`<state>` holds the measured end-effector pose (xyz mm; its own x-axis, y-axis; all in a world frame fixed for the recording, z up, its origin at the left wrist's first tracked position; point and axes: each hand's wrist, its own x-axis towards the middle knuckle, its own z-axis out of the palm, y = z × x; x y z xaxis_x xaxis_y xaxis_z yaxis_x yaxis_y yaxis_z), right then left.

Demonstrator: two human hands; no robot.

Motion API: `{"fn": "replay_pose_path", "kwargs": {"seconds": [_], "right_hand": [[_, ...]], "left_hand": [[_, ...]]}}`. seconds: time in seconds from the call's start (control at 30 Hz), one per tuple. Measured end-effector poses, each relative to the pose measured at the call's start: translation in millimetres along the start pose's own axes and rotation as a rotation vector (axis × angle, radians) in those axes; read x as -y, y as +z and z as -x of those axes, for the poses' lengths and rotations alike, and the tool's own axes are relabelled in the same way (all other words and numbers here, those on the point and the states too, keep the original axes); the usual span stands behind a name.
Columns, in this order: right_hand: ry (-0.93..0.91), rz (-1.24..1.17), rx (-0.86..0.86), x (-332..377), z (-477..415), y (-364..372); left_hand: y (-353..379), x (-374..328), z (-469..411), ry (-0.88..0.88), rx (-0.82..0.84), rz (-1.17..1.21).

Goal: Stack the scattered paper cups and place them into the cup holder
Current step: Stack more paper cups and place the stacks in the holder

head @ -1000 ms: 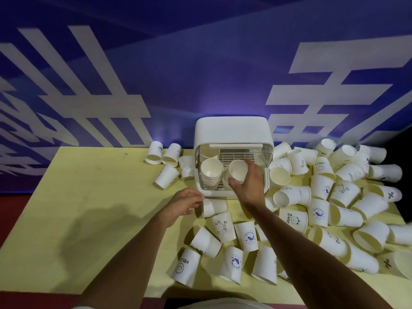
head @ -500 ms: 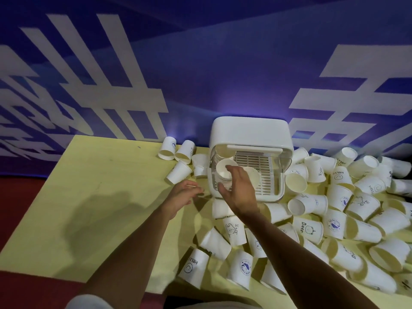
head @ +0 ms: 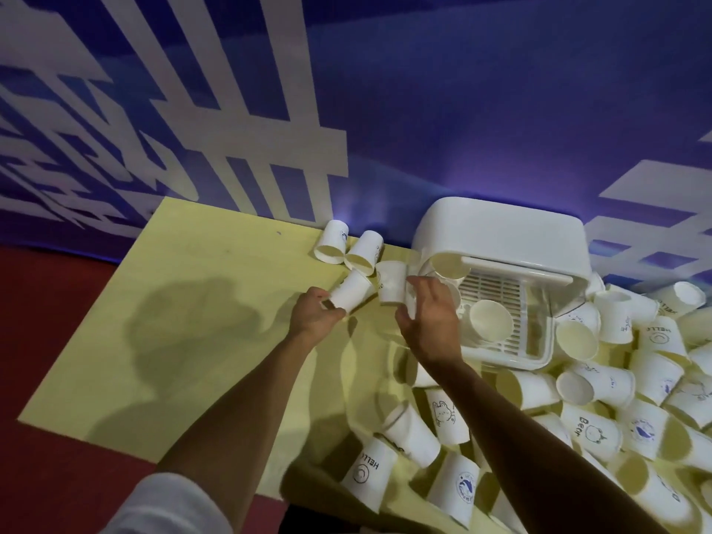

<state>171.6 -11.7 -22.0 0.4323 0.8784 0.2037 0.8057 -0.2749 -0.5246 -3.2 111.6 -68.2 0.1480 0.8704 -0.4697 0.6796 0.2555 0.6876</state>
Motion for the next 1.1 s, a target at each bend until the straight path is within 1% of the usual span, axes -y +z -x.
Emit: {"fn": "replay_pose_path", "kwargs": {"seconds": [0.17, 0.33, 0.43, 0.57, 0.7, 0.8, 0.87, 1.0, 1.03, 1.1], "right_hand": [[0.062, 0.015, -0.021, -10, 1, -11], [0.046, 0.026, -0.013, -13, 1, -22], [-0.006, 0.044, 0.010, -8, -7, -18], [-0.077, 0.014, 0.043, 7, -23, 0], [-0.178, 0.068, 0.071, 22, -40, 22], [-0.193, 0.093, 0.149, 28, -54, 39], [-0.160, 0.097, 0.218, 29, -67, 49], [-0.072, 0.197, 0.400, 28, -96, 67], [-0.057, 0.214, 0.429, 27, -103, 71], [-0.094, 0.242, 0.443, 26, -113, 83]], "left_hand": [[7, -2, -7, 0.011, 0.013, -0.054], [18, -13, -13, 0.063, 0.039, -0.093], [23, -18, -17, 0.071, 0.036, -0.119], [29, -19, -24, 0.095, 0.020, -0.243], [31, -14, -34, 0.085, 0.021, -0.259], [24, -3, -40, 0.088, 0.041, -0.225], [15, 7, -43, 0.106, 0.047, -0.151], [-8, 26, -49, 0.126, 0.021, -0.040], [-13, 30, -50, 0.128, 0.017, -0.020], [-23, 36, -52, 0.126, 0.009, 0.015]]}}
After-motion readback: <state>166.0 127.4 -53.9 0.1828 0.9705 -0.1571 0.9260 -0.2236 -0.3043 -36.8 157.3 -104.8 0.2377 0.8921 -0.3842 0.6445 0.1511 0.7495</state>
